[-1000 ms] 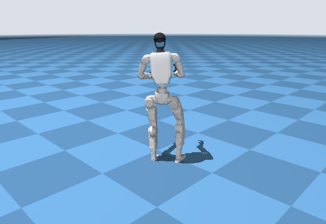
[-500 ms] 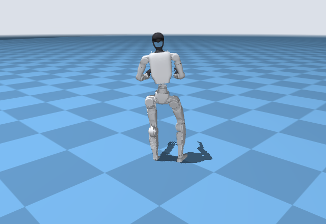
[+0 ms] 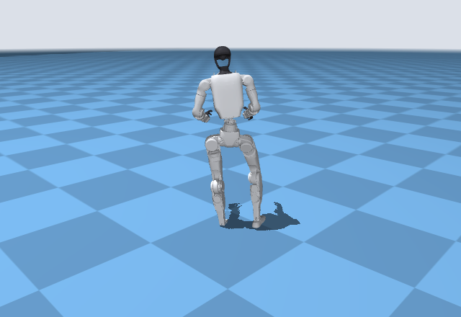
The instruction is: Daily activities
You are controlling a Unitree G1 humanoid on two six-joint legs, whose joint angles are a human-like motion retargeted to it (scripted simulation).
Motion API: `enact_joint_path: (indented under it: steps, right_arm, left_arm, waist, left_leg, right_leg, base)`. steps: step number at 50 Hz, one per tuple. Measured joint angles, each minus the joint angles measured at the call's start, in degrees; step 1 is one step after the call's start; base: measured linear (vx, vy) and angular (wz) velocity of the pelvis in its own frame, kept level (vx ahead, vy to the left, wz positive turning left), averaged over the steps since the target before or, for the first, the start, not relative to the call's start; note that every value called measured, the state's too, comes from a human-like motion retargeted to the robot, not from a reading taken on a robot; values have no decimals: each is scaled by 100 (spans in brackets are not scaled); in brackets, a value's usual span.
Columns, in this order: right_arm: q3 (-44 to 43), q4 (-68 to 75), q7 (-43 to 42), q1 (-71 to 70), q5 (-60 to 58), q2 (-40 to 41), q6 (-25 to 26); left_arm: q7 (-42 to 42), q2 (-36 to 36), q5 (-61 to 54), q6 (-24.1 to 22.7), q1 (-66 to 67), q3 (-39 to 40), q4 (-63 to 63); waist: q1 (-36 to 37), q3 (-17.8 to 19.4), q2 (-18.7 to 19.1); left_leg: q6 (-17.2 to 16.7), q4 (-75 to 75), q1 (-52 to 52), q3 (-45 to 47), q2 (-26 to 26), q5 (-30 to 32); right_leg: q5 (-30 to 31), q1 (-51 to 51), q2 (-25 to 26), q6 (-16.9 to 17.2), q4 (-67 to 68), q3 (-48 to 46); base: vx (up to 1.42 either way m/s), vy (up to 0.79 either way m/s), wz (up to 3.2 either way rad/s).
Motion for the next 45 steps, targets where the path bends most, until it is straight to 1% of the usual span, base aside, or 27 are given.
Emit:
enact_joint_path:
  steps: [3, 8, 10, 15, 20, 23, 27, 32, 36, 40, 45]
  right_arm:
    - [-67, 180, -60, 55, 56, 9, 15]
    - [-294, 274, -252, 156, 75, -105, -50]
    - [-408, 217, -348, 151, 12, -201, -80]
    - [-595, 80, -543, 45, -270, -420, -89]
    - [-601, 228, -538, -115, -592, -563, 3]
    - [-481, 675, -368, -166, -724, -588, 101]
    - [-116, 1510, 44, -221, -889, -460, 220]
    - [434, 2582, 653, -293, -1178, -230, 354]
    - [728, 3148, 987, -298, -1388, -90, 417]
    - [789, 3385, 1095, -232, -1487, -27, 466]
    - [614, 3368, 988, -118, -1403, -32, 531]
  left_arm:
    - [12, -12, -20, 16, 188, -8, 237]
    - [114, 9, -4, -7, 485, 35, 677]
    - [165, 34, 34, -31, 582, 64, 901]
    - [229, 85, 210, -41, 726, 71, 1690]
    - [84, 19, 382, 3, 722, 8, 2682]
    - [-86, -99, 444, 36, 700, -41, 3257]
    - [-306, -327, 481, 51, 678, -109, 3803]
    - [-597, -627, 470, 63, 691, -225, 4219]
    - [-771, -823, 481, 85, 747, -306, 4459]
    - [-848, -983, 462, 117, 841, -322, 4631]
    - [-806, -1109, 380, 144, 958, -261, 4683]
  waist:
    - [-39, 22, -46]
    - [-190, 57, -180]
    - [-235, 43, -207]
    - [-316, -21, -222]
    - [-355, -105, -218]
    - [-334, -148, -173]
    - [-256, -183, -50]
    - [-194, -187, 157]
    - [-217, -154, 321]
    - [-281, -100, 467]
    - [-352, -34, 620]
  left_leg:
    - [-51, -3, -45, -84, -67, 62]
    - [-119, -10, -130, -303, -235, 215]
    - [-148, -12, -191, -327, -254, 260]
    - [-208, -16, -363, -325, -230, 348]
    - [-259, -13, -556, -291, -165, 418]
    - [-309, -9, -695, -240, -95, 446]
    - [-397, -4, -904, -175, 21, 470]
    - [-538, 3, -1178, -144, 161, 502]
    - [-654, 7, -1382, -150, 251, 543]
    - [-773, 7, -1575, -147, 334, 600]
    - [-911, 6, -1808, -105, 455, 668]
  right_leg:
    - [20, -148, 86, 179, 78, 217]
    - [141, -549, 581, 824, 102, 995]
    - [212, -686, 692, 954, 158, 1130]
    - [186, -817, 727, 971, 375, 1149]
    - [115, -730, 802, 993, 238, 1138]
    - [94, -621, 876, 1014, -21, 1123]
    - [81, -477, 975, 1005, -433, 1075]
    - [101, -394, 1072, 967, -856, 989]
    - [124, -404, 1131, 936, -1087, 926]
    - [167, -451, 1184, 924, -1282, 847]
    - [251, -540, 1273, 905, -1518, 740]
  base:
    - [-6, 0, 37]
    - [-8, 0, 49]
    - [-8, 0, 20]
    - [-7, -1, 4]
    - [-1, 0, 0]
    - [0, 0, 0]
    - [0, -1, 1]
    - [-2, -6, 12]
    - [-4, -6, 17]
    - [-6, -6, 15]
    - [-7, -7, 7]
